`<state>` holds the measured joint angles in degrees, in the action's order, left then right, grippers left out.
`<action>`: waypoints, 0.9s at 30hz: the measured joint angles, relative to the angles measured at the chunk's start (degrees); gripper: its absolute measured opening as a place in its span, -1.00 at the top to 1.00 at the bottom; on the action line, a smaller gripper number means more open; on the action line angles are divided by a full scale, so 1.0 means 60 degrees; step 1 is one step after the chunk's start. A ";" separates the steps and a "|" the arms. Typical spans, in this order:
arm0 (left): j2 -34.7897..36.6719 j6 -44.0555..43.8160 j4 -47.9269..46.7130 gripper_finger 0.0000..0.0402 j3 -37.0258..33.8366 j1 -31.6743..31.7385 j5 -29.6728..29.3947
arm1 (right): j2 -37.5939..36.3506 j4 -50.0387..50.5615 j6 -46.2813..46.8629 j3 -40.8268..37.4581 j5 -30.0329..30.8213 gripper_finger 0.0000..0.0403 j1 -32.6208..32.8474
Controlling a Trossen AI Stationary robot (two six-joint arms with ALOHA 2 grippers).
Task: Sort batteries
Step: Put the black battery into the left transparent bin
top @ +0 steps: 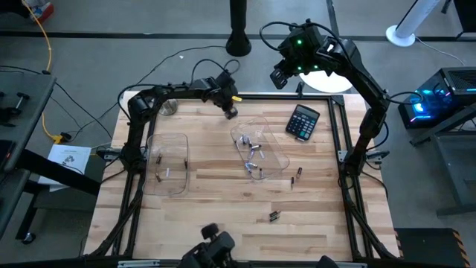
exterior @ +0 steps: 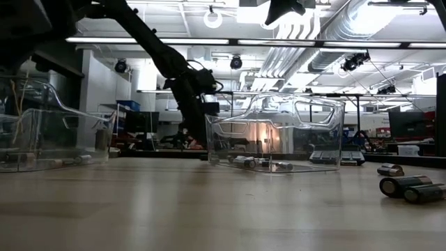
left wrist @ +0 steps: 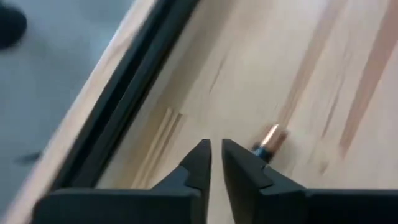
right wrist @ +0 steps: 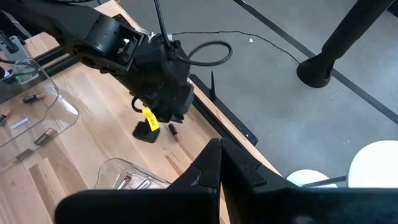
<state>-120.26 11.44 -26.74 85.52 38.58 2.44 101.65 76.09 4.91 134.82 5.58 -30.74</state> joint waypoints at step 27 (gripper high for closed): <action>0.0089 0.5413 -0.1921 0.35 0.0020 -0.0663 0.1518 | 0.0015 0.0353 -0.0158 0.0000 0.0004 1.00 0.0000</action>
<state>-119.72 43.92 -38.26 85.65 34.60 11.55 101.73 78.22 3.96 134.82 5.61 -30.74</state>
